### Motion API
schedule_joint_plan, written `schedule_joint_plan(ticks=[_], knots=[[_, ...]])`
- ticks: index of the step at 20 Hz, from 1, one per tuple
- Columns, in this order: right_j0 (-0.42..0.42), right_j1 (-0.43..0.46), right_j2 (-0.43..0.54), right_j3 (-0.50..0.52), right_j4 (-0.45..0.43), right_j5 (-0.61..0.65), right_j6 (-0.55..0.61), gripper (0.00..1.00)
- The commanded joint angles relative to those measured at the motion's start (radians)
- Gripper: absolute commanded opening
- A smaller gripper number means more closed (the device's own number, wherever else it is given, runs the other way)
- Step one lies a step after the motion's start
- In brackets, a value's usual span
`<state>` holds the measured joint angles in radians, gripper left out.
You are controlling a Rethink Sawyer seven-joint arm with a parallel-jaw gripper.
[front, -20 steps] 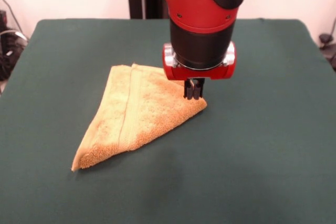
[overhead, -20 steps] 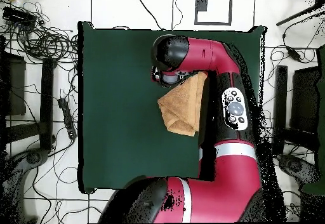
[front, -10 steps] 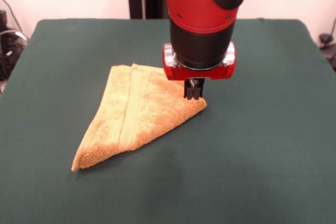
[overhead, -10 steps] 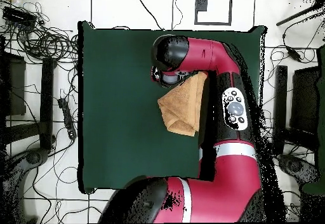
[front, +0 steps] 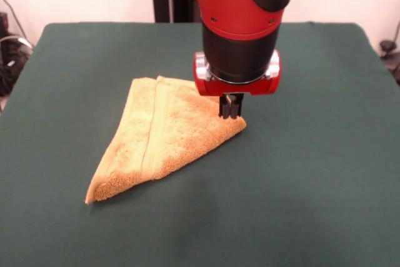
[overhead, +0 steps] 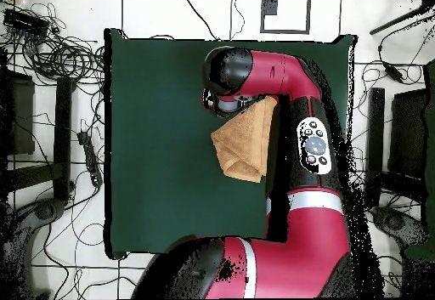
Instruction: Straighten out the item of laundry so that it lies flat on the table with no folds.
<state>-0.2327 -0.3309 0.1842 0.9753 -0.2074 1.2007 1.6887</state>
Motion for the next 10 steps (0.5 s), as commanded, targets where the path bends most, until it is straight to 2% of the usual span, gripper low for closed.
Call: schedule_joint_plan(ticks=[1, 10], knots=[[0.022, 0.030, 0.092, 0.080, 0.020, 0.004, -0.044, 0.00], [0.023, 0.030, 0.092, 0.080, 0.017, -0.006, -0.045, 0.00]])
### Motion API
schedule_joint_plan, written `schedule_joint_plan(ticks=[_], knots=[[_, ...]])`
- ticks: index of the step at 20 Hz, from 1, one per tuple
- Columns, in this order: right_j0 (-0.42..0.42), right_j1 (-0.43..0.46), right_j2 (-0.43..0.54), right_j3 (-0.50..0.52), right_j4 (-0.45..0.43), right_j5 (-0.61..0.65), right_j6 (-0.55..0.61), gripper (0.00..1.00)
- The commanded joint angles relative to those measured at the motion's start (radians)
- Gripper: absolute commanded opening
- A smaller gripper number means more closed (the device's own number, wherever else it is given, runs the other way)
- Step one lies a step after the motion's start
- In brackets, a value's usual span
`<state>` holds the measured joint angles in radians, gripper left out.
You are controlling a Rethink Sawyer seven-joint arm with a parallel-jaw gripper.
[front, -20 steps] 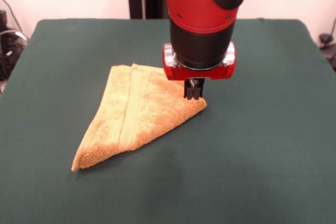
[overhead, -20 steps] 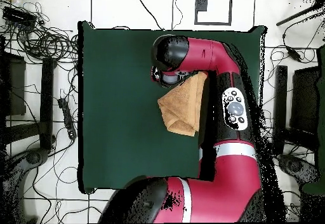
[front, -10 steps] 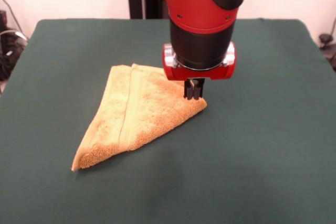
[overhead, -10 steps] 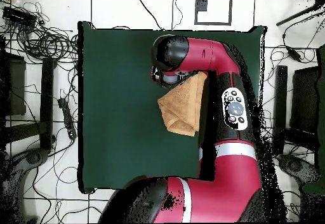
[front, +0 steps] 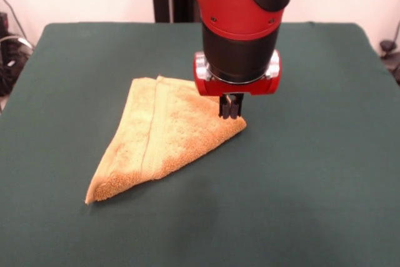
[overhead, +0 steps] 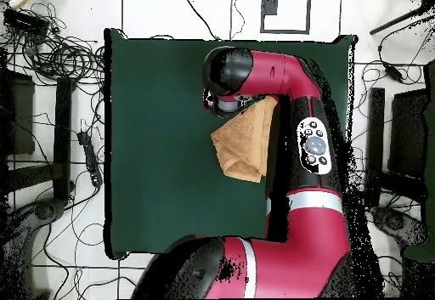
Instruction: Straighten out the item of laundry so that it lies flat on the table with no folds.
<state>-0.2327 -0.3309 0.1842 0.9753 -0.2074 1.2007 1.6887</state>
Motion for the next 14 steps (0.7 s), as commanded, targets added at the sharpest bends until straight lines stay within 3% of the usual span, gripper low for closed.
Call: schedule_joint_plan(ticks=[1, 7, 10, 14], knots=[[0.022, 0.029, 0.093, 0.082, 0.017, -0.008, -0.046, 0.00], [0.022, 0.029, 0.092, 0.085, 0.021, -0.014, -0.036, 0.00], [0.010, 0.022, 0.094, 0.113, 0.013, -0.087, -0.041, 0.00], [0.012, 0.017, 0.076, 0.122, -0.015, -0.045, -0.079, 0.00]])
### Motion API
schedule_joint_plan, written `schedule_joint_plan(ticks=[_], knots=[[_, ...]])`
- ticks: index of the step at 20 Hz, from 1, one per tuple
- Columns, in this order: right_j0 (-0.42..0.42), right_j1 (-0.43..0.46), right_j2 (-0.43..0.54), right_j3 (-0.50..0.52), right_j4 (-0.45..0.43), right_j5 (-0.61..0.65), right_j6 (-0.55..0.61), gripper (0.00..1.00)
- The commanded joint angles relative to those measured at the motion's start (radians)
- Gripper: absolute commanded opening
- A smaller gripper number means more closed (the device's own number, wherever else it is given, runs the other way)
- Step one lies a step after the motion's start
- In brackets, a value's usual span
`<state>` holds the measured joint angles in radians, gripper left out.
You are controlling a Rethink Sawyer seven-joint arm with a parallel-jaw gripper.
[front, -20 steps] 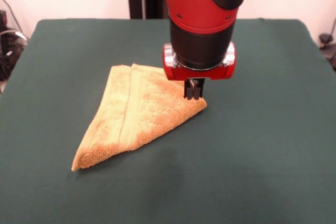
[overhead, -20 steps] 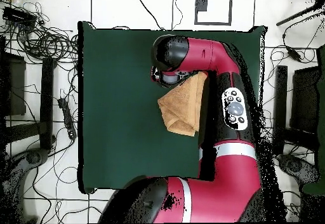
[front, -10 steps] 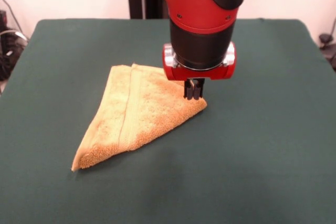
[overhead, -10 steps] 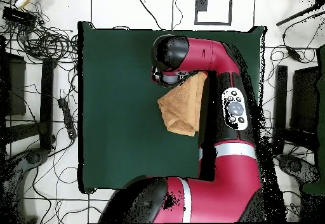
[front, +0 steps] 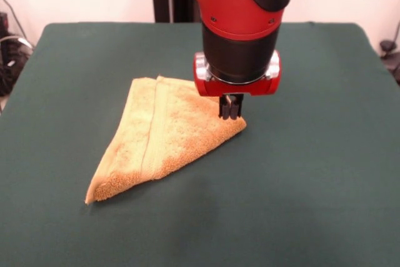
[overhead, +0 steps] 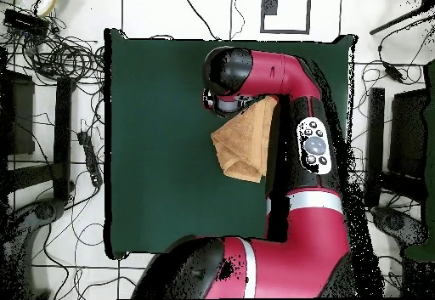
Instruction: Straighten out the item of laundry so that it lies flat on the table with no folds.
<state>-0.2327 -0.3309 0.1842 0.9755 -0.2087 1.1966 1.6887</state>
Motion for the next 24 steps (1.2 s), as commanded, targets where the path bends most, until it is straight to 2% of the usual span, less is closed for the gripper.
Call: schedule_joint_plan(ticks=[1, 3, 4, 11, 16, 24], knots=[[0.011, 0.019, 0.079, 0.120, -0.004, -0.055, -0.058, 0.00], [0.021, 0.031, 0.072, 0.096, 0.008, -0.005, -0.024, 0.00], [0.022, 0.031, 0.070, 0.096, 0.013, -0.009, -0.007, 1.00], [0.041, 0.034, 0.040, 0.081, 0.009, 0.022, 0.053, 1.00], [0.024, 0.032, 0.077, 0.100, 0.022, -0.078, 0.022, 1.00], [0.032, 0.041, 0.075, 0.083, 0.007, -0.044, -0.005, 1.00]])
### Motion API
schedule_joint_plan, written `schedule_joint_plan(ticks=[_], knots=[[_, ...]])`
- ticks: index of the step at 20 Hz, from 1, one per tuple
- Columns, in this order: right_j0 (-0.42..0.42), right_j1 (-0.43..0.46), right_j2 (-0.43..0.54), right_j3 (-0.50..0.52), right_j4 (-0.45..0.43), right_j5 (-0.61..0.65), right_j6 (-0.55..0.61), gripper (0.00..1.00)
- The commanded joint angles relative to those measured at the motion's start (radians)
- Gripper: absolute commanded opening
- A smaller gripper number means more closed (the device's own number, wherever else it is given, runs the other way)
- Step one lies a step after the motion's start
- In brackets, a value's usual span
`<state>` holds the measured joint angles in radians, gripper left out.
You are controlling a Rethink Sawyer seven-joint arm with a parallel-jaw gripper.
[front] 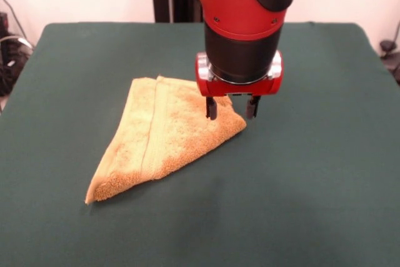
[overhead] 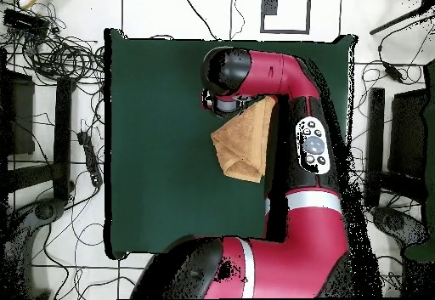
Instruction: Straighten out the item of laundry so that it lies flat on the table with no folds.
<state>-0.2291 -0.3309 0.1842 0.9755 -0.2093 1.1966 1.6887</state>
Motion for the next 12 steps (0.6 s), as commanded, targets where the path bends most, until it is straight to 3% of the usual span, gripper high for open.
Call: schedule_joint_plan(ticks=[1, 12], knots=[[0.030, 0.045, 0.074, 0.077, 0.005, -0.040, -0.007, 1.00], [0.045, 0.071, 0.064, 0.038, -0.012, -0.013, -0.004, 1.00]])
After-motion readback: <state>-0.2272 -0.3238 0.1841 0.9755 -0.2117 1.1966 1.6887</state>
